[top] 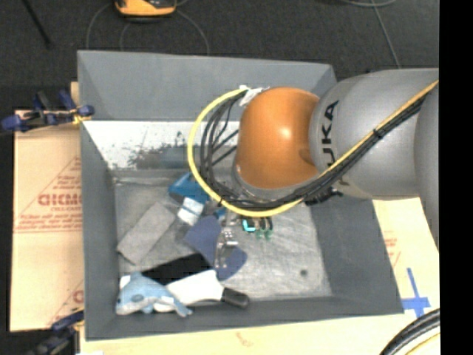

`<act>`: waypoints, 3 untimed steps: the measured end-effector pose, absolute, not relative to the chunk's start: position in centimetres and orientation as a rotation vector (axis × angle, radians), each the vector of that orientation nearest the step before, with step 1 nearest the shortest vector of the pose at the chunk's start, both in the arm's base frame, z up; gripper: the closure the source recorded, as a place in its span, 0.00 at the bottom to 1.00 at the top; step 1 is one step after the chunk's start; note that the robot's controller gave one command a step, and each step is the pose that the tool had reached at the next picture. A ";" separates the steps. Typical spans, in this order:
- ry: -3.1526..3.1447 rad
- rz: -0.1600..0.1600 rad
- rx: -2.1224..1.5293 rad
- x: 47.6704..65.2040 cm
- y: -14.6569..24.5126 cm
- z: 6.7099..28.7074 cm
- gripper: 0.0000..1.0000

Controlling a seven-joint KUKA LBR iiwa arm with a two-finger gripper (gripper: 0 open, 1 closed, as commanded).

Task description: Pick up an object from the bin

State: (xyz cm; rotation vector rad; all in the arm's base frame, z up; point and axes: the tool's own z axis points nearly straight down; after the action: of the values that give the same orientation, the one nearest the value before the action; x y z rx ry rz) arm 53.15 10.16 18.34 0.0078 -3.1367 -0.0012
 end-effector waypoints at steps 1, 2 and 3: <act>-3.144 -0.003 0.003 53.3 10.1 18.7 0.00; -3.141 0.003 0.246 53.2 13.6 16.2 0.00; -3.105 -0.002 0.493 53.1 16.9 15.2 0.00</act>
Offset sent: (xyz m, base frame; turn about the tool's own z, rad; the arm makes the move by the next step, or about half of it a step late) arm -0.0083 0.0893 -0.0610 -0.3644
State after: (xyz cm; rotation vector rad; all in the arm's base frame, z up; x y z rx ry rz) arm 53.09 16.89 15.16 0.4928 -3.1051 -0.0016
